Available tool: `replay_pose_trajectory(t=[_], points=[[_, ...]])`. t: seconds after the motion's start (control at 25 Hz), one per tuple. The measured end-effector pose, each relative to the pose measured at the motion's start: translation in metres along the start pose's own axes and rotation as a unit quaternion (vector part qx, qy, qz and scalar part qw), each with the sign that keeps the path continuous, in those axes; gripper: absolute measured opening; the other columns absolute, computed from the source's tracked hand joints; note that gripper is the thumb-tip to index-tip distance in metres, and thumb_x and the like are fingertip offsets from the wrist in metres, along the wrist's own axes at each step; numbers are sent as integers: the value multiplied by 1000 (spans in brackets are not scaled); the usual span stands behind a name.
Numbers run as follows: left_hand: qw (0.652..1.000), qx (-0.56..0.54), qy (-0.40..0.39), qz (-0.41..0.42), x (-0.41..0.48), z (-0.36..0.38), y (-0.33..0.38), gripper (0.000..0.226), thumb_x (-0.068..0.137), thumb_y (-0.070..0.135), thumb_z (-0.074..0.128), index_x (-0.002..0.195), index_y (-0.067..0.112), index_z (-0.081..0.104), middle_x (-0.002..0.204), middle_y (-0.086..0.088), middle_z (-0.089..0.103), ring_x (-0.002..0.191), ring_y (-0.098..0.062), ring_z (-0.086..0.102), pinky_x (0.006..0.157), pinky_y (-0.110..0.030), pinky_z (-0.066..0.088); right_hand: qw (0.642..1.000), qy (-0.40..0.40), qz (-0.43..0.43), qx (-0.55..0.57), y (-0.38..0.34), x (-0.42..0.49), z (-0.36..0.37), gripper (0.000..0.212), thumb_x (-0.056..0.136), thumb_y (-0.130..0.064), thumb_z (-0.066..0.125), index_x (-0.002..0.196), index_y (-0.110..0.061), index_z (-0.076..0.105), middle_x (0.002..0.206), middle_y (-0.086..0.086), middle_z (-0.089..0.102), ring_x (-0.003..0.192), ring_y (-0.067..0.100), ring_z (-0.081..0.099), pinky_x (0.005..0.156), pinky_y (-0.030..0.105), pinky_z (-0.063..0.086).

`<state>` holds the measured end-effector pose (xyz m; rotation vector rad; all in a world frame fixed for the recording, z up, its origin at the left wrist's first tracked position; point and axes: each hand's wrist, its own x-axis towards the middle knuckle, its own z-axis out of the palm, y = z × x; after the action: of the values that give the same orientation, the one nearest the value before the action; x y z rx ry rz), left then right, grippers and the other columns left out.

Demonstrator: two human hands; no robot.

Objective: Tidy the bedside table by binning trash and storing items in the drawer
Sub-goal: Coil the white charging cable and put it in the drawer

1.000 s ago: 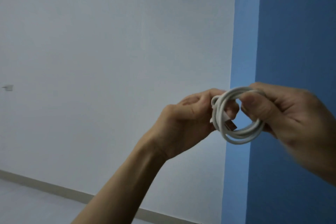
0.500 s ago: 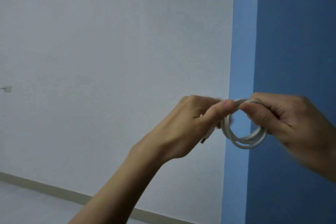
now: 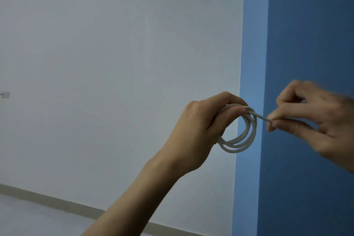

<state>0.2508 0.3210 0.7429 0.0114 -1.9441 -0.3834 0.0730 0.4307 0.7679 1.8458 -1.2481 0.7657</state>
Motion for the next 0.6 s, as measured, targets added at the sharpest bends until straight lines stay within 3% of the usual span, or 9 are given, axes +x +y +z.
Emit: replay_pose_trajectory(t=[0.08, 0.12, 0.2, 0.24, 0.32, 0.44, 0.6], points=[[1000, 5, 19, 5, 1, 2, 0, 18, 95, 22, 50, 91, 15, 65, 48, 14, 45, 49, -9, 39, 51, -14, 34, 992, -6, 56, 111, -3, -1, -1, 27, 76, -58, 49, 70, -36, 63, 58, -13, 49, 49, 7, 45, 47, 13, 35], [999, 7, 31, 9, 2, 3, 0, 17, 95, 22, 49, 91, 15, 64, 48, 12, 43, 49, -11, 39, 50, -15, 34, 965, -10, 75, 252, -8, 0, 0, 37, 70, -67, 55, 67, -30, 65, 48, -12, 46, 39, 5, 38, 39, 12, 32], [999, 15, 49, 17, 4, 6, 1, 17, 96, 22, 48, 92, 15, 62, 49, 9, 41, 50, -16, 38, 51, -20, 34, 862, -48, 141, 485, -10, -2, 3, 48, 54, -66, 72, 63, -20, 65, 40, -12, 43, 30, 3, 33, 37, 9, 34], [998, 23, 53, 24, 5, 8, 2, 16, 96, 22, 47, 92, 16, 62, 50, 11, 42, 51, -18, 39, 51, -22, 34, 827, -52, 148, 539, -9, -2, 5, 47, 48, -61, 79, 62, -19, 65, 42, -10, 46, 30, 3, 37, 36, 13, 40], [997, 37, 59, 35, 6, 11, 4, 15, 96, 22, 47, 94, 16, 61, 49, 16, 45, 52, -17, 41, 52, -21, 36, 805, -39, 129, 577, -13, 0, 9, 43, 39, -52, 87, 61, -21, 64, 52, -8, 53, 37, 6, 51, 40, 24, 51], [995, 59, 62, 49, 7, 14, 5, 14, 97, 21, 47, 97, 15, 60, 49, 16, 43, 53, -20, 44, 51, -22, 37, 824, 30, 100, 557, -23, 1, 13, 39, 40, -46, 87, 58, -24, 60, 63, -11, 59, 52, 8, 62, 56, 30, 58], [996, 63, 52, 45, 6, 17, 4, 13, 97, 20, 45, 97, 16, 58, 51, 24, 49, 53, -14, 44, 49, -13, 35, 913, 163, 127, 352, -32, -3, 25, 30, 52, -47, 78, 60, -30, 55, 65, -12, 61, 52, 15, 64, 55, 31, 58]])
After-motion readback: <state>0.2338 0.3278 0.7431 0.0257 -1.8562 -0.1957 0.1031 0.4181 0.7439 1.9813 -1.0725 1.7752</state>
